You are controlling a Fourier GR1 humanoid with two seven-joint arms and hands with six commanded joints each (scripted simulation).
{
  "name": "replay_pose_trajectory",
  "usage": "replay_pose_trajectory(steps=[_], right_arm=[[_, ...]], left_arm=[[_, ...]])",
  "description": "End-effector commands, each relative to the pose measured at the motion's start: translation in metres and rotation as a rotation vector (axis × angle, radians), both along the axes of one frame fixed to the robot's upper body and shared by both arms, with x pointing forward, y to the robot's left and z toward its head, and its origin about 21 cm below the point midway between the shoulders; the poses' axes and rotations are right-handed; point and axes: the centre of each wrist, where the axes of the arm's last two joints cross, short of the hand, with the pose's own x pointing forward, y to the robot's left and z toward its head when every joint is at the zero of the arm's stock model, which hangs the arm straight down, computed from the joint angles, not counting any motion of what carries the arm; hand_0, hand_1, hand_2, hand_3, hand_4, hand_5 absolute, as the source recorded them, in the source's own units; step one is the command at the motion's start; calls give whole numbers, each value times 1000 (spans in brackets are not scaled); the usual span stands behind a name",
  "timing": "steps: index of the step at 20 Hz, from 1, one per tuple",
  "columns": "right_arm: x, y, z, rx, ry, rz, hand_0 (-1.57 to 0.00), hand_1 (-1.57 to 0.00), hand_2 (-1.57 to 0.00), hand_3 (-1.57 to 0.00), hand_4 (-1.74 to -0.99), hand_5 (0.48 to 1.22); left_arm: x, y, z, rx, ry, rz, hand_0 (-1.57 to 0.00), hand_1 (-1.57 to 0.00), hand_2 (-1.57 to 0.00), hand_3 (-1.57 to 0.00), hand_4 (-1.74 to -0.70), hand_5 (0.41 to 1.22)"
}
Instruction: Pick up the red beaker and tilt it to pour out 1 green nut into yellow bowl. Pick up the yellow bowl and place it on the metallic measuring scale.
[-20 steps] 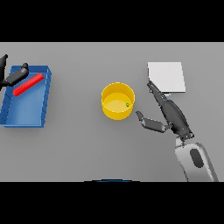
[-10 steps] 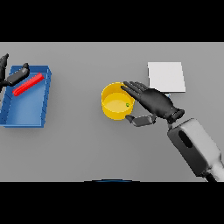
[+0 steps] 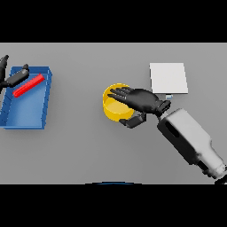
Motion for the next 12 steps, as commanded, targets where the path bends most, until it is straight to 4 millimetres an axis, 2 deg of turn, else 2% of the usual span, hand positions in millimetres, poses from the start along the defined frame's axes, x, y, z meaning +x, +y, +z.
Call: replay_pose_trajectory(steps=[1,4,7,10,12], right_arm=[[2,-4,-4,-17,17,0,1,1,1,1,-1244,685],[8,6,-7,-60,41,28,1,1,1,1,-1260,679],[11,7,-13,-103,65,41,1,1,1,1,-1288,671],[12,12,-15,-148,72,52,1,1,1,1,-1303,674],[14,15,-13,-189,74,52,1,1,1,1,-1307,690]], left_arm=[[1,-2,0,-3,-3,-6,1,1,1,1,-795,725],[1,1,4,7,-4,-7,1,1,1,1,-796,733],[1,-4,-1,-2,-5,-12,1,1,1,1,-798,735],[-1,4,6,4,-13,8,1,1,1,1,-799,738],[0,2,1,10,-9,-2,1,1,1,1,-797,735]])
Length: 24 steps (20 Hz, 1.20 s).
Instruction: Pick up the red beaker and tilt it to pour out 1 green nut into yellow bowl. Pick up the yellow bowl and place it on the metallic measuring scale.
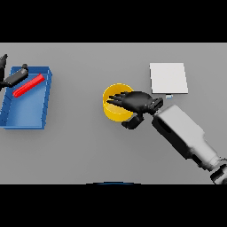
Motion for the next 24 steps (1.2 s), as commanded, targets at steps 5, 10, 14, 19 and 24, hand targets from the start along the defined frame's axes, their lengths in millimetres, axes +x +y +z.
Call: replay_pose_trajectory(steps=[5,10,14,19,24], right_arm=[[2,9,-2,-47,7,1,-16,-40,-68,-94,-1339,784],[0,7,-4,-79,33,28,-891,-846,-814,-594,-1534,1057],[-1,7,-2,-95,65,28,-1292,-1274,-1261,-1019,-1649,1154],[-1,5,3,-89,66,25,-1480,-1474,-1424,-1176,-1711,1199],[3,-4,33,-56,39,25,-1541,-1539,-1470,-1268,-1731,1214]], left_arm=[[5,-3,5,-2,-6,-12,1,1,1,1,-792,725],[0,1,5,-11,-11,-3,1,1,1,1,-796,726],[0,2,7,-11,-10,-3,1,1,1,1,-799,727],[2,-2,8,-18,-12,4,1,1,1,1,-806,724],[-2,0,8,-8,-16,-1,1,1,1,1,-801,723]])
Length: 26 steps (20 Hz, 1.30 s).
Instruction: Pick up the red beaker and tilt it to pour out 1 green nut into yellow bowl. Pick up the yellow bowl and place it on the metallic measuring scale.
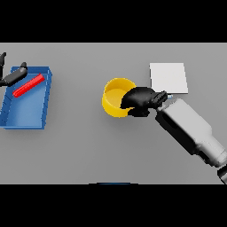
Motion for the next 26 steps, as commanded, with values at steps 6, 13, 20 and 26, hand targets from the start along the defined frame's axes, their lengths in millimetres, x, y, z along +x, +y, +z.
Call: replay_pose_trajectory(steps=[6,13,20,26], right_arm=[[0,-10,50,-8,-87,-33,-1563,-1563,-1544,-1308,-1724,1219],[-3,-35,72,-20,-155,-86,-1569,-1569,-1565,-1263,-1719,1220],[30,-75,82,-26,-232,-241,-1571,-1571,-1570,-1226,-1720,1221],[51,-113,66,-13,-206,-361,-1571,-1571,-1571,-1172,-1720,1221]], left_arm=[[-1,-2,0,1,-2,-4,1,1,1,1,-800,722],[-4,0,7,10,-18,-13,1,1,1,1,-802,730],[-3,-5,12,22,-8,7,1,1,1,1,-806,739],[-8,-5,11,23,18,28,1,1,1,1,-832,773]])
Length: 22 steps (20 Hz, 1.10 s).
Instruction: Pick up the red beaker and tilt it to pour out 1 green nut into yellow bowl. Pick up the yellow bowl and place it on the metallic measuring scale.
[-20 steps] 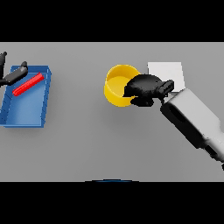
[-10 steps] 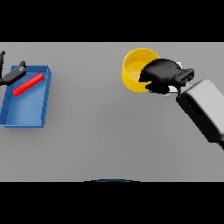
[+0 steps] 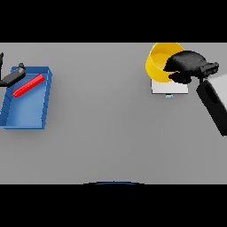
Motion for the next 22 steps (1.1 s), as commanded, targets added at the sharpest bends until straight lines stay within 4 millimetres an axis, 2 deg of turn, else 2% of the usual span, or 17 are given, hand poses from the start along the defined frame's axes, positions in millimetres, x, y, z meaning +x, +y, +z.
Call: replay_pose_trajectory(steps=[1,3,5,8,12,17,19,20,21,22], right_arm=[[3,-2,-3,-7,-7,-25,-1571,-1571,-1571,-1168,-1720,1221],[7,-7,-15,-9,5,-59,-1571,-1571,-1571,-1211,-1722,1221],[11,-15,-24,-19,13,-98,-1571,-1571,-1571,-1254,-1722,1221],[16,-23,-39,-14,10,-111,-1571,-1567,-1571,-1390,-1724,1221],[23,-23,-52,-10,27,-136,-1571,-1518,-1563,-1482,-1727,1221],[27,-23,-64,5,41,-148,-1548,-1420,-1568,-1481,-1721,1221],[28,-26,-65,6,64,-161,-1536,-1411,-1569,-1165,-1728,1221],[29,-24,-64,10,78,-172,-1543,-1443,-1496,-1022,-1659,1221],[29,-26,-64,15,86,-180,-1525,-1350,-1348,-907,-1596,1134],[31,-24,-62,12,83,-193,-1219,-1083,-1132,-824,-1548,1053]], left_arm=[[0,1,0,-4,-7,-3,1,1,1,1,-829,774],[2,6,5,-2,-3,7,1,1,1,1,-823,765],[1,2,1,-8,5,6,1,1,1,1,-818,759],[0,4,0,5,15,15,1,1,1,1,-811,753],[4,3,1,7,0,13,1,1,1,1,-796,733],[4,1,3,-2,-3,3,1,1,1,1,-806,734],[4,3,3,4,1,14,1,1,1,1,-811,740],[5,4,0,0,11,14,1,1,1,1,-813,745],[6,1,-2,-2,14,10,1,1,1,1,-812,745],[6,1,1,0,9,8,1,1,1,1,-812,744]])
